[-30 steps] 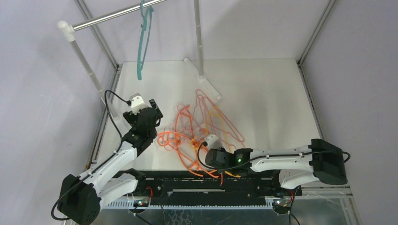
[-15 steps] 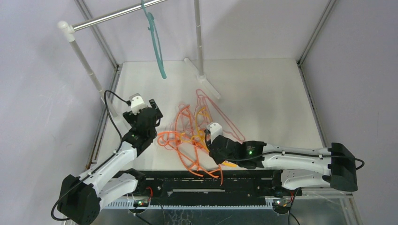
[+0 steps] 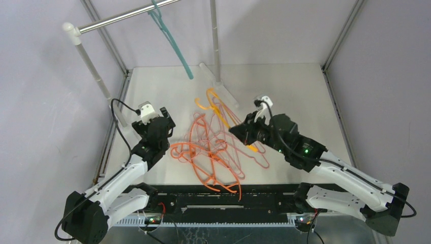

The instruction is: Organize the hangers

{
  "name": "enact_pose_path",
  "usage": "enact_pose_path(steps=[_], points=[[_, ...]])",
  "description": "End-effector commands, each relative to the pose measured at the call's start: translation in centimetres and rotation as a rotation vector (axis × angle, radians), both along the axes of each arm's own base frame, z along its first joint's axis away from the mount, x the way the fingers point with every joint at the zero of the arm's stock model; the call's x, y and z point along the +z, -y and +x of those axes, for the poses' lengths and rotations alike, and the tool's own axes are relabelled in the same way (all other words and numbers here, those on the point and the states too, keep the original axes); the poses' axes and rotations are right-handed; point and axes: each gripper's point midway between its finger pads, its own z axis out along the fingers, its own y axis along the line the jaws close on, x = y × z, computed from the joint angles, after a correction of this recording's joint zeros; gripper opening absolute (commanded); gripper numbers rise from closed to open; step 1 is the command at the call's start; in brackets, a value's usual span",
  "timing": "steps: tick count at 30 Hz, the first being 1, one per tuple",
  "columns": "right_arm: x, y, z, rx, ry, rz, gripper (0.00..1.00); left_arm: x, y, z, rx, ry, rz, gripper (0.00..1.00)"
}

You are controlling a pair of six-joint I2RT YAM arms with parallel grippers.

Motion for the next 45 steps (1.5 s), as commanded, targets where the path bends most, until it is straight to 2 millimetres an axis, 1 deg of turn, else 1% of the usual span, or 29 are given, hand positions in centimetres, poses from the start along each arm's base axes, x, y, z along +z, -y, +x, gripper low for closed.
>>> enact_pose_path(steps=[1,5,10,13,18,20,21,23,24,29,31,35,39,41,42,43,44,45], points=[[7.4,-1.2,0.5,0.101,0.126,0.210,0.00,0.9,0.0,0.1,0.010,0.041,-0.015,0.99],[10.3,-1.7,1.0,0.127,0.166,0.271,0.00,0.9,0.0,0.1,0.011,0.041,-0.014,0.99],[12.0,-2.6,1.0,0.180,0.170,0.313,0.00,1.0,-0.1,0.0,0.012,0.047,-0.017,0.99],[13.1,-3.4,0.7,0.231,0.170,0.351,0.00,0.9,0.0,0.1,0.010,0.044,-0.017,0.99],[16.2,-5.1,0.5,0.313,0.192,0.433,0.00,1.0,0.0,0.0,0.011,0.046,-0.018,1.00],[17.4,-6.0,0.7,0.343,0.196,0.460,0.00,1.0,-0.1,0.0,0.014,0.048,-0.017,0.99],[17.6,-6.7,1.0,0.357,0.190,0.469,0.00,1.1,-0.1,0.0,0.014,0.049,-0.018,1.00],[19.4,-7.6,1.2,0.390,0.202,0.516,0.00,1.1,-0.2,-0.1,0.016,0.050,-0.018,1.00],[19.7,-8.2,1.5,0.401,0.198,0.529,0.00,1.1,-0.2,-0.1,0.016,0.051,-0.019,0.99],[22.0,-10.8,3.6,0.430,0.224,0.600,0.00,1.4,-0.2,-0.2,0.016,0.060,-0.023,0.99],[23.0,-11.8,4.7,0.431,0.243,0.627,0.00,1.4,-0.2,-0.2,0.015,0.062,-0.024,0.99],[24.3,-13.9,7.3,0.427,0.267,0.672,0.00,1.5,-0.3,-0.3,0.016,0.067,-0.028,0.99],[25.2,-15.5,9.9,0.433,0.284,0.720,0.00,1.6,-0.3,-0.3,0.014,0.072,-0.031,0.99],[25.3,-16.1,11.3,0.419,0.289,0.732,0.00,1.7,-0.3,-0.4,0.013,0.074,-0.033,0.99],[25.0,-16.6,12.2,0.414,0.284,0.734,0.00,1.7,-0.2,-0.4,0.012,0.076,-0.036,0.99],[25.0,-16.9,12.9,0.410,0.286,0.739,0.00,1.8,-0.2,-0.4,0.011,0.078,-0.039,0.99],[25.5,-17.1,13.4,0.409,0.295,0.750,0.00,1.8,-0.2,-0.4,0.009,0.079,-0.041,0.99],[25.4,-17.5,14.0,0.408,0.297,0.755,0.00,1.8,-0.1,-0.4,0.007,0.080,-0.043,1.00]])
